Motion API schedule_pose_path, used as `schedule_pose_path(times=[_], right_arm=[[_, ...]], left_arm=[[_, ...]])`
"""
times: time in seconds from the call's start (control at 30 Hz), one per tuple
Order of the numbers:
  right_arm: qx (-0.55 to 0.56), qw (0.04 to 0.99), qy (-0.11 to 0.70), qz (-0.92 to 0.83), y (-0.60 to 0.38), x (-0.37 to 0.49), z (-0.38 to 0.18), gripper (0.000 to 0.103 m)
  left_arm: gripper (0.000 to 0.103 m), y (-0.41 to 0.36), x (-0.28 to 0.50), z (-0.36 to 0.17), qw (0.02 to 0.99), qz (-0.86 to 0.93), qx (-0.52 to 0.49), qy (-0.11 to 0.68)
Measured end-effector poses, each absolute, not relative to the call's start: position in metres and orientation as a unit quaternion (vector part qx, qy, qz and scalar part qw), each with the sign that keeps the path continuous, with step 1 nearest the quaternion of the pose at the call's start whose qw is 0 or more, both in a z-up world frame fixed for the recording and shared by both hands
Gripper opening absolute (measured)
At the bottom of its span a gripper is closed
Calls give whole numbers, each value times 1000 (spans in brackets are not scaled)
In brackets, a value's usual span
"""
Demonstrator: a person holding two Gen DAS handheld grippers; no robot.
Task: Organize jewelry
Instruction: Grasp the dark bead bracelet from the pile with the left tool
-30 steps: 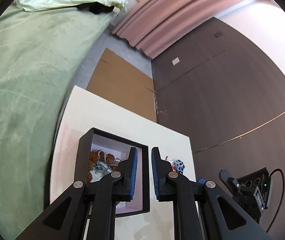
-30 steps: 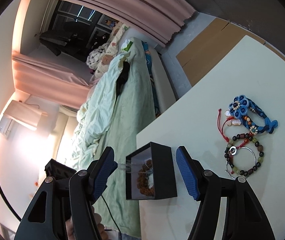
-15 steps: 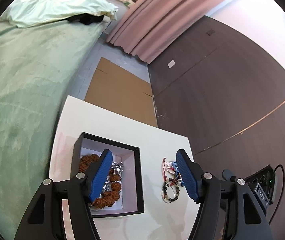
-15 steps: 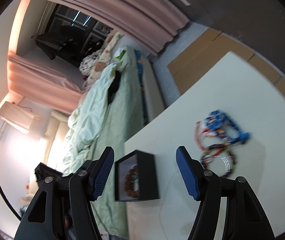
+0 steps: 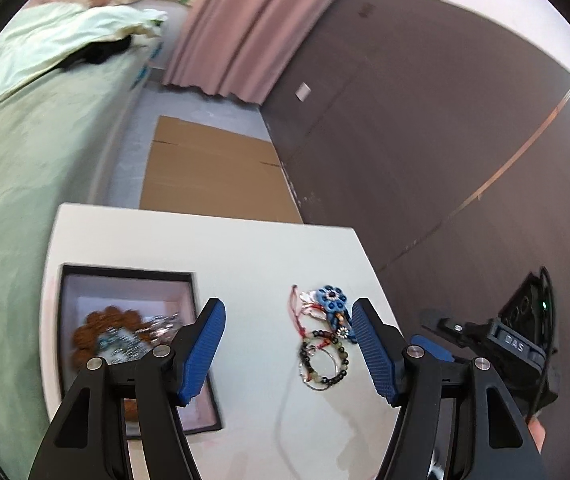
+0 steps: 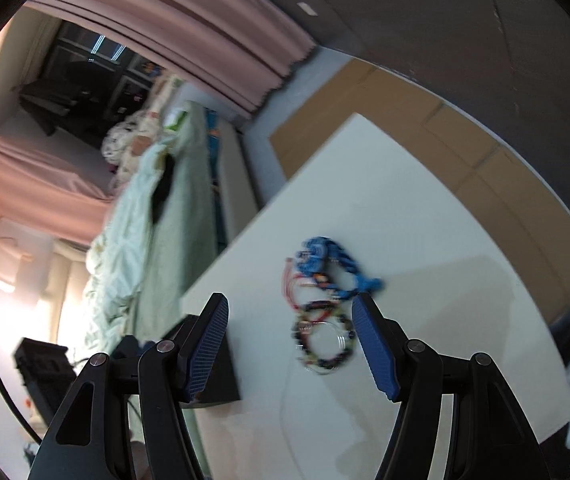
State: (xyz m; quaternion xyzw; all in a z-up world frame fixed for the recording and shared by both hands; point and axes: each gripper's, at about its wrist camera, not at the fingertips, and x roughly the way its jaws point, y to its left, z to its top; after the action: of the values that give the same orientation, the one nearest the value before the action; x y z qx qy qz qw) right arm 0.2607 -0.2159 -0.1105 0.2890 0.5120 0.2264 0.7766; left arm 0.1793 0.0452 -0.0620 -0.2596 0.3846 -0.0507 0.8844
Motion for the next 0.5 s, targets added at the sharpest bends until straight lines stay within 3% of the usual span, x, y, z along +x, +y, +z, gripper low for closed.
schedule_pose_path(times=[0.13, 0.3, 0.5], right_arm=[[290, 764, 538, 206, -225, 270, -125, 65], [295, 759, 544, 200, -232, 275, -128, 65], [289, 759, 547, 201, -231, 275, -128, 65]], left_arm=[[62, 18, 197, -70, 884, -64, -215, 409], [43, -7, 214, -95, 867, -74, -182, 458], [37, -24, 223, -120, 856, -81, -166, 483]])
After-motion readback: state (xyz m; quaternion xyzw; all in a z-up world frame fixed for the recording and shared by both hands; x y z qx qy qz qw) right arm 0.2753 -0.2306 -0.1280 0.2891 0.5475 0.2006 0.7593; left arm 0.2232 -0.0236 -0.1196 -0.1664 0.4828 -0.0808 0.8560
